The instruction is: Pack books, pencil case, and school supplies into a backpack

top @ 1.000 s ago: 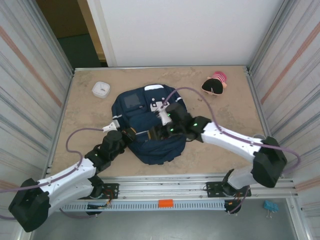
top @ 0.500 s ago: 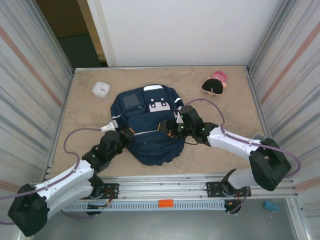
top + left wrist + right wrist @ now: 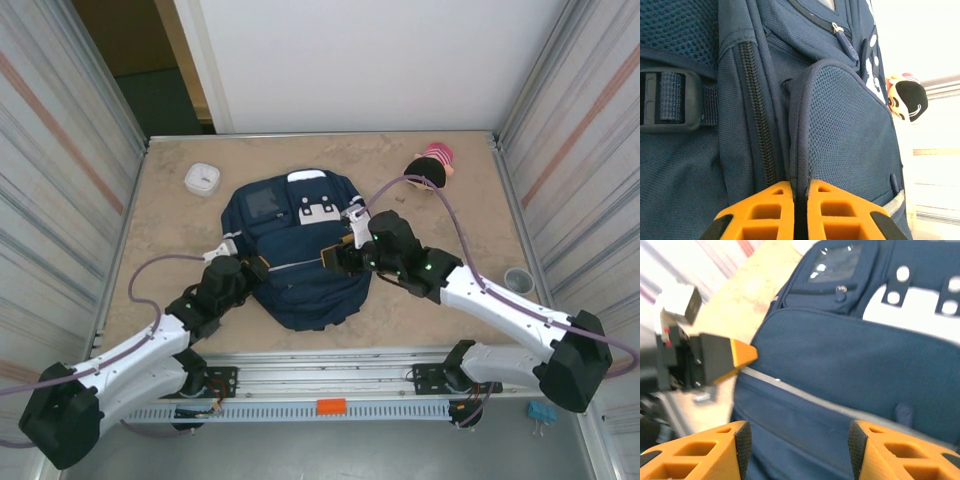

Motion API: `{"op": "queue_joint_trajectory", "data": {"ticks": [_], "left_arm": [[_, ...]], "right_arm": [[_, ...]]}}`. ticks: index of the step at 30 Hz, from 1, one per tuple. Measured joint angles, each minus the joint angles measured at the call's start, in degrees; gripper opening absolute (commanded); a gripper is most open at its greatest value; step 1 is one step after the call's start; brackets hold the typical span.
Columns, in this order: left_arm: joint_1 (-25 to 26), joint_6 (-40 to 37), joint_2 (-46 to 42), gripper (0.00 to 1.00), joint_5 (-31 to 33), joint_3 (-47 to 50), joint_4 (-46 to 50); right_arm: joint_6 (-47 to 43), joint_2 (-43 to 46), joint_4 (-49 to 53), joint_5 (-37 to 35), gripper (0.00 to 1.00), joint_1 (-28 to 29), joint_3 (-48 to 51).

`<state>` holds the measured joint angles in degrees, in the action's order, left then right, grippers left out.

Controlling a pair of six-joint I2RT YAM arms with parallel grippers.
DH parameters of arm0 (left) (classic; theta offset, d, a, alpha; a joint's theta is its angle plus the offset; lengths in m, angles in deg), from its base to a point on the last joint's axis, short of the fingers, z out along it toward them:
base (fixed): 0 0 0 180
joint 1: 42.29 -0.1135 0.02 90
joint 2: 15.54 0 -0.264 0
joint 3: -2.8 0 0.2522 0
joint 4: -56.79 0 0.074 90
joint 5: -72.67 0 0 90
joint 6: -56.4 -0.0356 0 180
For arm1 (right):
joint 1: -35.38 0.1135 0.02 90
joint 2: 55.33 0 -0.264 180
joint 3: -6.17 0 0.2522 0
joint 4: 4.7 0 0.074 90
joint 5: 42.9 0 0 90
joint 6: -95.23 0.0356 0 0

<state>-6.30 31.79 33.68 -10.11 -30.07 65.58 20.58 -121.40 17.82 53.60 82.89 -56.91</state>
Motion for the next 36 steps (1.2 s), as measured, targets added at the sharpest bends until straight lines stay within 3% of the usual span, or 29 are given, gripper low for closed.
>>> {"op": "queue_joint_trajectory", "data": {"ticks": [5,11,23,36], "left_arm": [[-1.66,0.52,0.52,0.0,-2.89,-1.6,2.29],[-3.21,0.57,0.57,0.0,-4.94,-4.17,5.57],[-4.92,-0.22,0.66,0.0,-6.78,-7.5,9.94],[-7.56,-0.87,0.66,0.0,-10.25,-8.66,10.95]], "right_arm": [[-18.84,-6.8,-0.52,-4.92,0.57,4.63,-2.1],[-29.22,-15.41,1.29,-6.64,0.66,7.93,-4.98],[-35.15,-21.55,4.57,-6.67,0.69,8.2,-10.62],[-35.41,-20.74,5.77,-8.83,0.67,10.56,-9.38]]}}
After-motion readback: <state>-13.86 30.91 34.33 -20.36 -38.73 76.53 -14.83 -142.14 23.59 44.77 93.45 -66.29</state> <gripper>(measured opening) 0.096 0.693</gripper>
